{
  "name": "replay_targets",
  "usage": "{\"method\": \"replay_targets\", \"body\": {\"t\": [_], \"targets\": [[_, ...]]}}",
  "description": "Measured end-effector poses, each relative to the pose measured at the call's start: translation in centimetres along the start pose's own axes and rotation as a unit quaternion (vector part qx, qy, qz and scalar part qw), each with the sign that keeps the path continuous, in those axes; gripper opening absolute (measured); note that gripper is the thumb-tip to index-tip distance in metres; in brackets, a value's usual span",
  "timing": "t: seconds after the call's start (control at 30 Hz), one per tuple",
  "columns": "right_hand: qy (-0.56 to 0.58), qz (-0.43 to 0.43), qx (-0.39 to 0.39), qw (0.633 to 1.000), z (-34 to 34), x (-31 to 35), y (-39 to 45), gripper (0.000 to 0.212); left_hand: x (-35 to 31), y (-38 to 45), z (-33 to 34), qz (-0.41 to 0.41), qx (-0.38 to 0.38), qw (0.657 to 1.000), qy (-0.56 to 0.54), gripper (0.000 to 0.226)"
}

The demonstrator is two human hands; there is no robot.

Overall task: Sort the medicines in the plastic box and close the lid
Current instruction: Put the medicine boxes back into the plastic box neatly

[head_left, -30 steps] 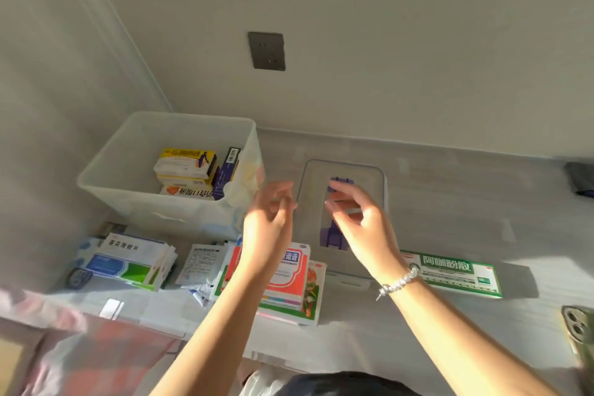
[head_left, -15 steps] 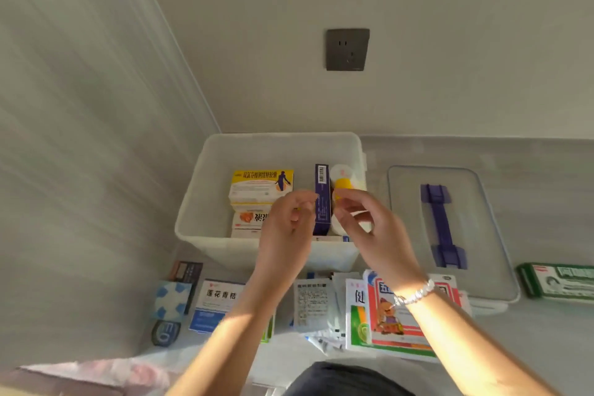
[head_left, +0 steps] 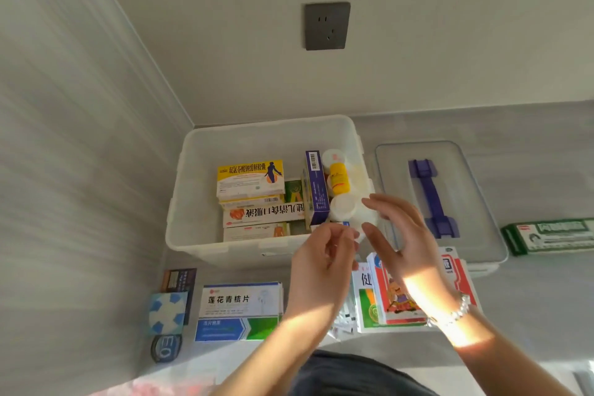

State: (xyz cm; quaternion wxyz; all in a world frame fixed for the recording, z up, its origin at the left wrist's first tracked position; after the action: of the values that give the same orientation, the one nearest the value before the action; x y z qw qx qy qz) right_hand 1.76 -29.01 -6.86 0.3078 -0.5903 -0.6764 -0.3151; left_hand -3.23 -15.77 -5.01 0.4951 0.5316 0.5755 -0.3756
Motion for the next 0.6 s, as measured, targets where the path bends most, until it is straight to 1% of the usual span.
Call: {"method": "replay_targets", "body": {"t": [0.07,0.17,0.2,0.3,0.37,0.43,0.5,0.53,0.6], "targets": [[-0.016,-0.008,-0.001,1.000,-0.8,-1.0,-0.8,0.041,0.8,-1.1,1.7,-0.032,0.043,0.998,0.022,0.015],[-0.085,0.009,-0.013,0.996,-1.8,-3.2,-1.4,0.043,2.5,-2.0,3.9,-0.068,0.054,0.995,0.043,0.012],[-0.107,0.032,-0.018,0.994,-2.2,-4.0,-1.7,0.045,3.2,-2.2,4.5,-0.079,0.054,0.993,0.065,0.016],[-0.160,0.114,-0.033,0.980,-3.8,-6.8,-2.4,0.055,5.1,-3.0,6.2,-0.130,0.056,0.983,0.116,0.042],[-0.199,0.155,-0.008,0.968,-4.7,-8.8,-3.0,0.067,6.0,-3.6,7.2,-0.156,0.058,0.979,0.118,0.050],[-0.231,0.182,0.037,0.955,-5.4,-10.6,-3.7,0.078,6.5,-4.2,8.2,-0.170,0.060,0.978,0.102,0.045],[-0.239,0.203,0.075,0.947,-5.6,-11.8,-4.2,0.084,6.5,-4.7,8.8,-0.156,0.047,0.982,0.095,0.030],[-0.226,0.211,0.088,0.947,-5.6,-12.0,-4.4,0.083,6.5,-4.8,9.1,-0.143,0.039,0.984,0.101,0.026],[-0.180,0.218,0.103,0.953,-5.5,-12.2,-4.7,0.071,6.5,-5.0,9.5,-0.127,0.033,0.987,0.097,0.023]]}}
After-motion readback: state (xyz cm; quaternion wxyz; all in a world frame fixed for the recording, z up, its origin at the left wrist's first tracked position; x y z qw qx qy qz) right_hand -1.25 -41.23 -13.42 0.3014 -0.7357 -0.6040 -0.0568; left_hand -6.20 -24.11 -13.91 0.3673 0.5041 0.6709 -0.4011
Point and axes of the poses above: each hand's wrist, its own y-axis towards the middle knuckle, its own z-axis out of the palm, x = y × z, the point moved 1 cm from there along y, towards the middle knuckle, and after that the axes turned 15 degrees about z, right-handed, at the moved point
